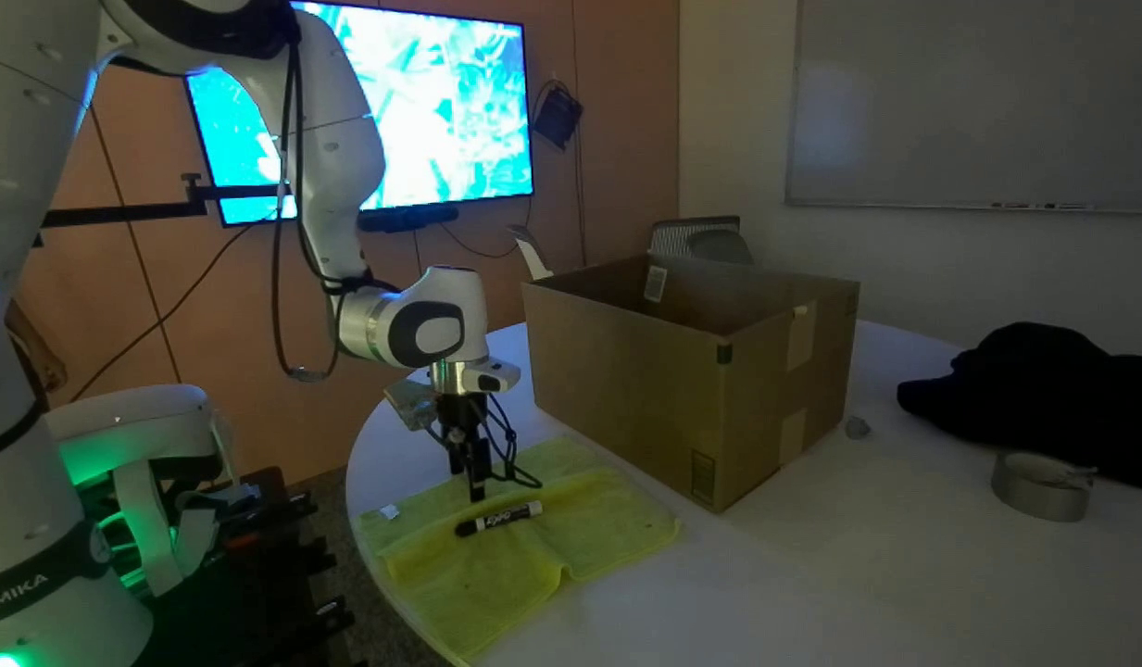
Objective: Put the marker on the yellow cloth then fold up the cloth and put it into the box
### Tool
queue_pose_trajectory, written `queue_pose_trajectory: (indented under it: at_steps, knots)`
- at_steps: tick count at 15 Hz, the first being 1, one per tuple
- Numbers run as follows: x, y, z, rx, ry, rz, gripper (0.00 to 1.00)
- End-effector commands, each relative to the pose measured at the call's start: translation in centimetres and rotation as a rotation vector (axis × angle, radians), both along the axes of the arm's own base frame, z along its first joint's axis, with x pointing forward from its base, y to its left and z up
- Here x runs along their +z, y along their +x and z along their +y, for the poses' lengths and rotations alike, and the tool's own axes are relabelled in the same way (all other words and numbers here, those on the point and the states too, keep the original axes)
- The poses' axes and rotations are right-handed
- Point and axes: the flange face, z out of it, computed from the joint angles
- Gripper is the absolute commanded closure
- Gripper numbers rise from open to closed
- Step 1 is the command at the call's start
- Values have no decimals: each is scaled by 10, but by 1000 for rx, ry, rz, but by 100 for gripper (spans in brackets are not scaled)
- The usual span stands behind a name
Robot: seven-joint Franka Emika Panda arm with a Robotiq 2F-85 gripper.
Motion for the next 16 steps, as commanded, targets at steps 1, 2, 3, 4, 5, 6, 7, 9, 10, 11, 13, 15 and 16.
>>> queue_pose_trajectory:
  at_steps: [1,2,3,4,5,6,7,9,10,11,13,15,16]
  knots:
    - [-2,9,3,19,33,3,5]
    - [-1,10,4,25,38,3,18]
    - [0,11,5,30,42,1,30]
    - [3,12,7,36,45,-4,37]
    - [5,14,9,44,47,-8,47]
    - [7,15,11,50,45,-14,54]
    - [8,15,12,58,47,-17,61]
    - [11,17,16,68,48,-20,76]
    - [12,17,17,73,48,-24,83]
    - [14,17,18,77,49,-27,92]
    - [19,17,21,83,48,-37,100]
    - [23,16,21,77,44,-41,96]
    - [27,15,20,73,43,-43,96]
